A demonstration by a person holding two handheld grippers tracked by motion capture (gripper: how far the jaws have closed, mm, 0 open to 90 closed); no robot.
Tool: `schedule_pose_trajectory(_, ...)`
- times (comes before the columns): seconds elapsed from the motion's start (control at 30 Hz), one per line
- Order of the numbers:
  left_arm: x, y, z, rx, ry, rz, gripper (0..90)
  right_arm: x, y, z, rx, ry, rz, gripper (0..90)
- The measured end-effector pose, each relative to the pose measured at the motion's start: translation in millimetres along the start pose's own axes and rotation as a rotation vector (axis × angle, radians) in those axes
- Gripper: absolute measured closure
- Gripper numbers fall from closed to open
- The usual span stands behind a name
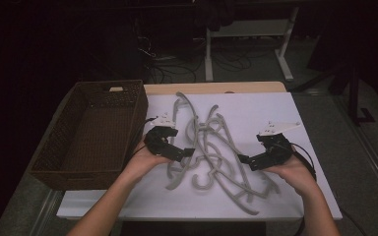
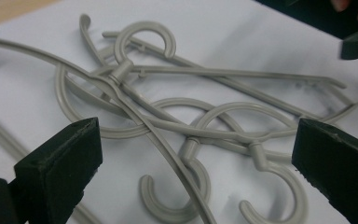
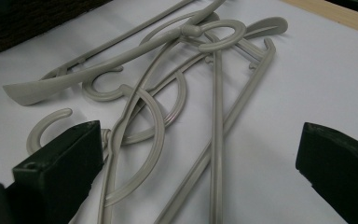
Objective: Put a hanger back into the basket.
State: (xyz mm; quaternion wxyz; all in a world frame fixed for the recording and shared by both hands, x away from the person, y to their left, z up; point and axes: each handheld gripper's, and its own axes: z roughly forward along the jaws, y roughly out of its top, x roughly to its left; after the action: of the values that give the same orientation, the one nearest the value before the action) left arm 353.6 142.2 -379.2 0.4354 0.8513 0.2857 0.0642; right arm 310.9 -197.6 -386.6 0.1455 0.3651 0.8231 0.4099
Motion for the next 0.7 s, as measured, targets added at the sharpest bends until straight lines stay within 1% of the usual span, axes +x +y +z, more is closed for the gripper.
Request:
schedule_pose_trajectory(0.1,3.5,-2.8,15.8,0.030,0.017,-0.012,4.0,0.3,-0.1,0.0,0.001,0.001,0.000,0.6)
schedule_pose_trajectory(0.13,5.2,-3.9,20.8,0.038,0.020,-0.019,6.4,0.3,0.0,0.0,0.000,0.001,-0.002,0.6)
schedule_pose_trajectory(0.23,9.2,-7.7,33.5,0.074,0.051,-0.021,8.2,0.3,0.0,-0.2,-0.001,0.002,-0.002,0.6)
schedule_pose_trajectory(0.27,10.6,-9.2,36.9,0.082,0.054,-0.025,13.5,0.2,-0.1,-0.3,-0.001,0.001,-0.001,0.6)
schedule_pose_trajectory(0.3,11.7,-11.0,40.4,0.084,0.061,-0.033,14.4,0.0,-0.2,-0.3,-0.001,0.001,-0.002,0.6)
schedule_pose_trajectory(0.33,13.8,-14.6,48.0,0.106,0.066,-0.044,15.4,0.0,-0.1,-0.4,-0.001,0.001,-0.001,0.6)
schedule_pose_trajectory(0.37,13.8,-14.6,48.0,0.106,0.066,-0.044,17.5,0.0,-0.1,-0.4,-0.001,0.001,-0.001,0.6)
schedule_pose_trajectory(0.4,15.0,-16.4,51.7,0.123,0.061,-0.050,20.0,0.0,-0.1,-0.3,-0.002,0.000,0.000,0.6)
schedule_pose_trajectory(0.47,16.5,-20.8,58.4,0.142,0.048,-0.068,21.7,-0.1,-0.1,-0.2,0.000,0.000,-0.002,0.6)
schedule_pose_trajectory(0.53,17.0,-23.4,62.3,0.160,0.038,-0.074,27.5,-0.1,-0.2,-0.2,0.000,-0.001,-0.001,0.6)
schedule_pose_trajectory(0.6,17.6,-25.4,65.8,0.163,0.029,-0.087,32.6,-0.1,0.0,-0.3,-0.003,-0.001,0.000,0.6)
schedule_pose_trajectory(0.7,19.2,-25.6,69.1,0.165,0.021,-0.106,45.3,-0.2,-0.1,-0.3,-0.002,-0.004,0.000,0.6)
